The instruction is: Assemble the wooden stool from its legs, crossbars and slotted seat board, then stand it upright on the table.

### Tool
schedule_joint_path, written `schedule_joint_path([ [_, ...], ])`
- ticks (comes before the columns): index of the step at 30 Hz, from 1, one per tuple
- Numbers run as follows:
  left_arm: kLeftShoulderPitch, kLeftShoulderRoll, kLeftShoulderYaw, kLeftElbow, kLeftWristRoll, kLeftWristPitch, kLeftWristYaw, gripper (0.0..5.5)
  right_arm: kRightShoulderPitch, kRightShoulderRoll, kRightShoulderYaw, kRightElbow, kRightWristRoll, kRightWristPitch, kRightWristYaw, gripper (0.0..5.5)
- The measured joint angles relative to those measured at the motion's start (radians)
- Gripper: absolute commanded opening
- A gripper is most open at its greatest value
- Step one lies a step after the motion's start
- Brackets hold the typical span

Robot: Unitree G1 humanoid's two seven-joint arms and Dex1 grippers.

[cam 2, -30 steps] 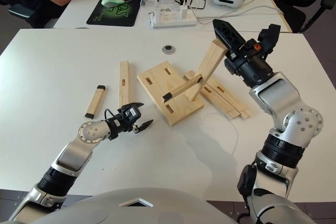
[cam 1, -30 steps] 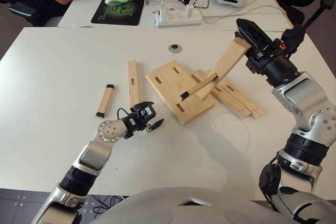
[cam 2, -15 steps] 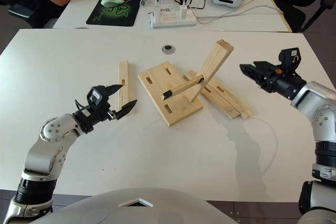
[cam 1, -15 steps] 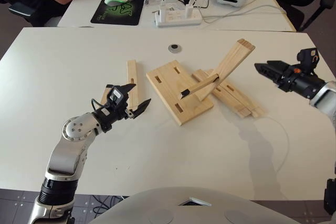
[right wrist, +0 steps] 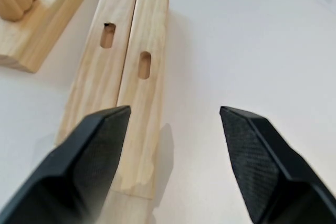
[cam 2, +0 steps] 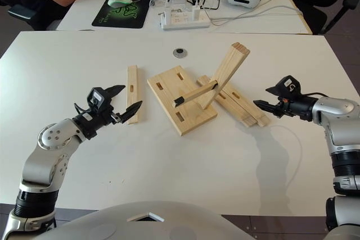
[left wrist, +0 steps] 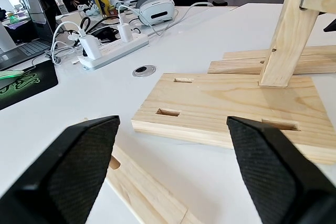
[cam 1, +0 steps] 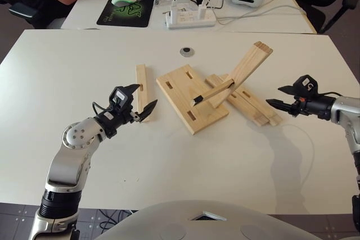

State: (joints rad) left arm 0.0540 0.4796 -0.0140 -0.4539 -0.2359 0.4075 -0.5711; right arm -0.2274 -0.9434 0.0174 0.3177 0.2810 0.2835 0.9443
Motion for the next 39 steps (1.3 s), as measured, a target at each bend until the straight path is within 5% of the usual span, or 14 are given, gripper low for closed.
schedule_joint_path([
  [20, -0.077, 0.004, -0.005, -0.072, 0.000, 0.078, 0.014, 3.78, 0.064, 0.037, 0.063, -0.076, -0.197, -0.100, 0.008, 3.17],
  [36, -0.122, 0.009, -0.022, -0.037, 0.003, 0.071, 0.011, 3.78, -0.021, 0.101, 0.080, 0.004, -0.267, 0.003, -0.076, 3.17],
  [39, -0.133, 0.013, -0.022, -0.028, 0.002, 0.066, 0.001, 3.78, -0.022, 0.101, 0.086, -0.006, -0.270, 0.020, -0.072, 2.77],
])
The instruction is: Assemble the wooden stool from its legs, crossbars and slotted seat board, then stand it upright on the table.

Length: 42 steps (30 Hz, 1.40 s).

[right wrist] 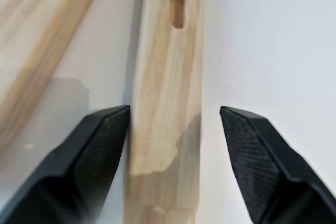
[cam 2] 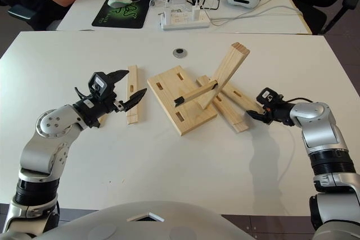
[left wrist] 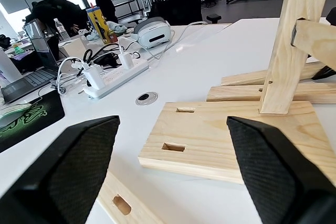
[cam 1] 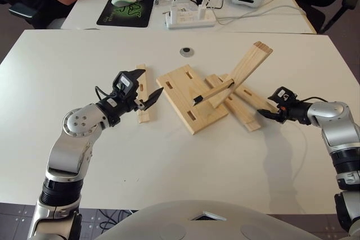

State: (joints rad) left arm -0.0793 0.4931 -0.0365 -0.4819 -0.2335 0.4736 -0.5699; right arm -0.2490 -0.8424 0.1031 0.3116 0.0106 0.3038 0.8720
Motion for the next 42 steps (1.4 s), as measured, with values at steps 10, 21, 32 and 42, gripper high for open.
schedule_joint_path([
  [10, -0.047, 0.004, 0.023, 0.086, 0.053, -0.055, 0.037, 3.78, 0.022, 0.055, -0.014, -0.058, 0.008, 0.030, -0.024, 2.16],
  [21, -0.190, -0.091, 0.187, 0.194, -0.136, -0.076, 0.087, 3.78, -0.129, 0.221, -0.254, 0.077, 0.186, 0.037, -0.207, 2.06],
  [32, -0.279, -0.079, 0.266, 0.240, -0.375, 0.035, 0.009, 3.78, -0.338, 0.332, -0.506, -0.204, 0.709, 0.439, -0.309, 2.06],
  [42, -0.365, -0.054, 0.394, 0.319, -0.717, 0.236, -0.044, 3.78, -0.469, 0.402, -0.597, -0.432, 1.333, 0.750, -0.508, 2.06],
])
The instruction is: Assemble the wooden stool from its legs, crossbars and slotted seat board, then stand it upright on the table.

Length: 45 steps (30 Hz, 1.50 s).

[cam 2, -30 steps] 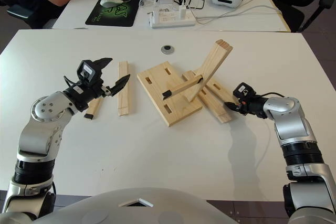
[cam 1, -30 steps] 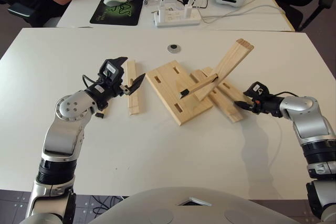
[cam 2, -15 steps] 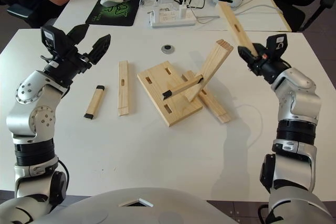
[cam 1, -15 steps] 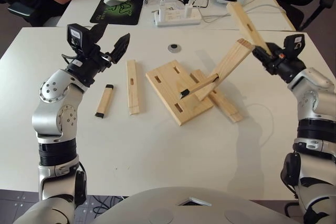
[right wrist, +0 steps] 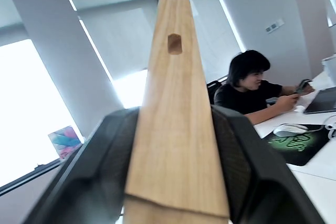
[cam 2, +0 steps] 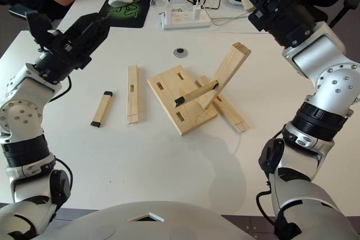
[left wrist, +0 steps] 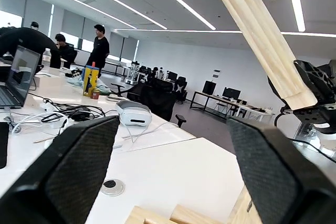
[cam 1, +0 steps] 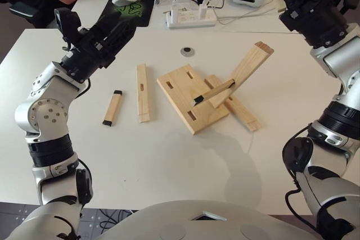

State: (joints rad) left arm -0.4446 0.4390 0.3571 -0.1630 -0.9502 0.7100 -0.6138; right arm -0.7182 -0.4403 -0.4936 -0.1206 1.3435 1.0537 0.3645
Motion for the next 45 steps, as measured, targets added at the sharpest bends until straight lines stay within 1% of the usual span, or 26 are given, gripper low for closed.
schedule_joint_path([
  [3, -0.027, 0.001, 0.031, 0.015, -0.100, 0.051, 0.000, 3.78, 0.003, -0.010, 0.021, -0.044, 0.129, 0.037, -0.038, 2.06],
  [7, -0.063, 0.002, 0.073, 0.003, -0.277, 0.123, 0.043, 3.78, 0.049, -0.034, 0.108, -0.127, 0.182, 0.074, -0.057, 2.06],
  [9, -0.097, 0.002, 0.087, -0.024, -0.410, 0.153, 0.093, 3.78, 0.083, -0.028, 0.157, -0.169, 0.212, 0.071, -0.086, 2.06],
  [11, -0.132, 0.003, 0.088, -0.043, -0.530, 0.177, 0.136, 3.78, 0.115, -0.010, 0.197, -0.206, 0.253, 0.064, -0.109, 2.06],
  [13, -0.148, 0.008, 0.080, -0.054, -0.605, 0.196, 0.156, 3.78, 0.134, -0.004, 0.218, -0.226, 0.285, 0.053, -0.123, 2.06],
  [16, -0.148, 0.022, 0.029, -0.061, -0.698, 0.239, 0.195, 3.78, 0.163, -0.005, 0.233, -0.237, 0.366, 0.013, -0.127, 2.06],
  [19, -0.148, 0.022, -0.008, -0.057, -0.714, 0.248, 0.208, 3.78, 0.184, -0.017, 0.240, -0.239, 0.416, -0.006, -0.123, 2.06],
  [22, -0.148, 0.029, -0.022, -0.046, -0.722, 0.247, 0.209, 3.78, 0.201, -0.037, 0.250, -0.242, 0.440, -0.017, -0.113, 2.06],
  [29, -0.148, 0.049, -0.027, -0.022, -0.789, 0.247, 0.212, 3.78, 0.255, -0.079, 0.304, -0.273, 0.420, -0.023, -0.051, 2.06],
  [39, -0.148, 0.081, -0.043, 0.000, -0.837, 0.251, 0.222, 3.78, 0.285, -0.110, 0.314, -0.276, 0.391, -0.045, -0.001, 2.06],
  [40, -0.148, 0.083, -0.043, 0.002, -0.842, 0.252, 0.222, 3.63, 0.285, -0.116, 0.314, -0.276, 0.390, -0.045, 0.003, 2.06],
  [41, -0.148, 0.085, -0.043, 0.002, -0.849, 0.253, 0.222, 3.59, 0.286, -0.121, 0.315, -0.276, 0.390, -0.045, 0.007, 2.06],
  [45, -0.148, 0.093, -0.044, 0.010, -0.855, 0.260, 0.221, 3.03, 0.291, -0.132, 0.316, -0.276, 0.380, -0.046, 0.025, 2.06],
])
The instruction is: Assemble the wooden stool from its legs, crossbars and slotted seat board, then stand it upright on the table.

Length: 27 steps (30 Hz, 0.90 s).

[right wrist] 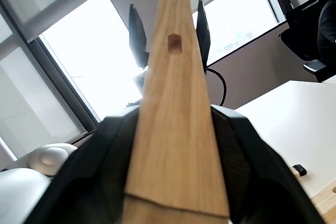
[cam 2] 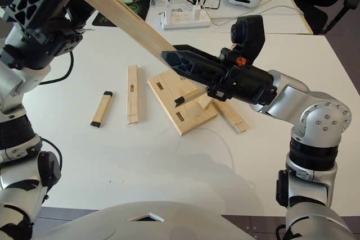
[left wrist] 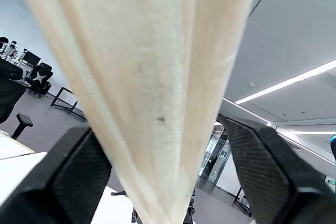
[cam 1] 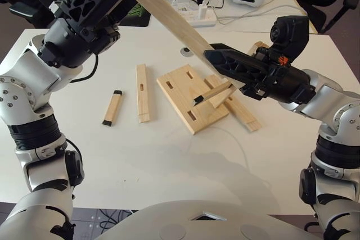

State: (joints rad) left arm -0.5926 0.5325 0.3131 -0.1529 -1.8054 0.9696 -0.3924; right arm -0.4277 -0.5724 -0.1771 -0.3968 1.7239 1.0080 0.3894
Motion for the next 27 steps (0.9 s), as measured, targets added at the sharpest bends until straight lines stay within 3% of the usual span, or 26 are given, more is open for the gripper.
schedule_joint_path([
  [7, 0.015, 0.025, -0.012, 0.009, 0.012, 0.019, -0.008, 2.09, 0.005, -0.010, 0.016, 0.000, -0.020, -0.001, 0.020, 2.06],
  [20, 0.033, 0.030, -0.018, 0.005, 0.031, 0.016, -0.017, 2.08, 0.009, -0.021, 0.035, 0.002, -0.103, -0.010, 0.086, 2.06],
  [21, 0.035, 0.030, -0.018, 0.004, 0.033, 0.016, -0.019, 2.08, 0.009, -0.023, 0.036, 0.001, -0.108, -0.010, 0.094, 2.43],
  [24, 0.041, 0.033, -0.015, -0.001, 0.053, 0.014, -0.023, 2.08, 0.015, -0.044, 0.039, -0.009, -0.171, -0.011, 0.135, 2.82],
  [27, 0.045, 0.037, -0.007, -0.013, 0.055, 0.007, -0.012, 2.08, 0.028, -0.066, 0.038, -0.013, -0.228, -0.016, 0.180, 2.86],
])
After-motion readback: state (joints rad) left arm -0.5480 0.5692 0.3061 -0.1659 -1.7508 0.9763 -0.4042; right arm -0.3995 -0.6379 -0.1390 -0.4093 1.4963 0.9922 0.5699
